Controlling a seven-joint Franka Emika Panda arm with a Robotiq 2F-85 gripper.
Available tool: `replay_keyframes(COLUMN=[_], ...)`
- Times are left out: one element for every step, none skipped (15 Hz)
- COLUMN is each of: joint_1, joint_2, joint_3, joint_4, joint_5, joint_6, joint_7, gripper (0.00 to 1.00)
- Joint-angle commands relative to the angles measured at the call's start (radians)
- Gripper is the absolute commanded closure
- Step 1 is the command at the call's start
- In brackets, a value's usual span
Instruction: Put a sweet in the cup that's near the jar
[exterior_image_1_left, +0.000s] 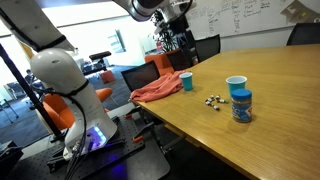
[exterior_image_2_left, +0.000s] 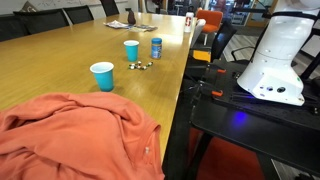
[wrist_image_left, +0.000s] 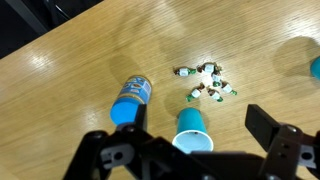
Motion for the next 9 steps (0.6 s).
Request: replay_keyframes(joint_1=[-0.037, -0.041, -0.017, -0.021, -0.023, -0.024, -0.026, -0.026, -0.029], joint_2=[0.144, 0.16, 0.121, 0.148, 0.163, 0.169, 0.169, 0.169, 0.189], joint_3=[0.004, -0.009, -0.01, -0.017, -0.022, -0.024, -0.024, -0.024, -0.03], joint_4=[0.024, 0.027, 0.005, 0.008, 0.013, 0.017, 0.019, 0.022, 0.023], joint_5=[-0.086, -0.113, -0.072, -0.086, -0.089, -0.089, -0.089, -0.089, -0.067], joint_6=[0.081, 0.052, 0.061, 0.06, 0.061, 0.061, 0.061, 0.061, 0.096], joint_7=[0.122, 0.135, 0.093, 0.106, 0.108, 0.108, 0.108, 0.108, 0.104], gripper=[0.0, 0.0, 0.0, 0.0, 0.0, 0.0, 0.0, 0.0, 0.0])
